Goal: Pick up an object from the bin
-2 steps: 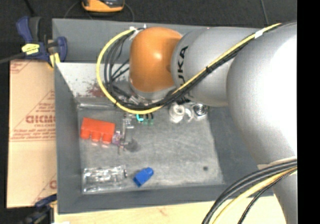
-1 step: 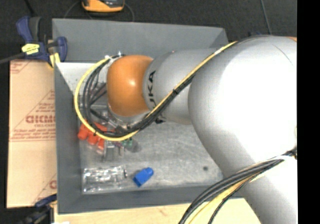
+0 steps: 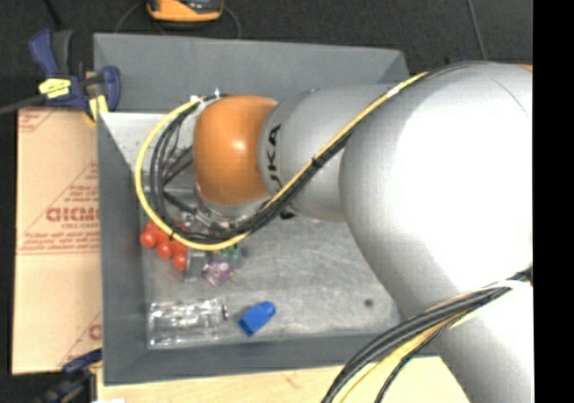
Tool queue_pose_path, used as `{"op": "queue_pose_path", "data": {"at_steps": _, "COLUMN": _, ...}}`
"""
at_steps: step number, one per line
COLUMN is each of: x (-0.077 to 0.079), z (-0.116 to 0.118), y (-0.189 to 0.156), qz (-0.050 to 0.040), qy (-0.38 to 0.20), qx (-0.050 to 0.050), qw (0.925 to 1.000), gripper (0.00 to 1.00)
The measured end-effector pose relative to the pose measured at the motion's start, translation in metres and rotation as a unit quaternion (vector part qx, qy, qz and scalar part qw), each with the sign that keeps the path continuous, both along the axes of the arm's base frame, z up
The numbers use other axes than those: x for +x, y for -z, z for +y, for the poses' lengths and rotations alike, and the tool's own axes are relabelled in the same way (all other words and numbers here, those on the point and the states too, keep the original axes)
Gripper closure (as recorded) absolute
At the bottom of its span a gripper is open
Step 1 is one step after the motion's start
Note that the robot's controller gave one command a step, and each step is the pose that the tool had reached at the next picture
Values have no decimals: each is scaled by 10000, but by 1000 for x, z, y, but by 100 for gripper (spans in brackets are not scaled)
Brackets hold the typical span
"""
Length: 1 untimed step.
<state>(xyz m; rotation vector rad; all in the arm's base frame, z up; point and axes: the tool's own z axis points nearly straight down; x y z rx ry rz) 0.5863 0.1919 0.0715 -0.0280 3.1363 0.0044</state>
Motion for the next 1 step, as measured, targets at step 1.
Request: {"op": "queue_pose_path", "data": {"at_steps": 1, "x": 20, "z": -5, "y": -129, "qz": 10, "qy": 148, "qx": -6, "qw": 9999, "gripper": 100}}
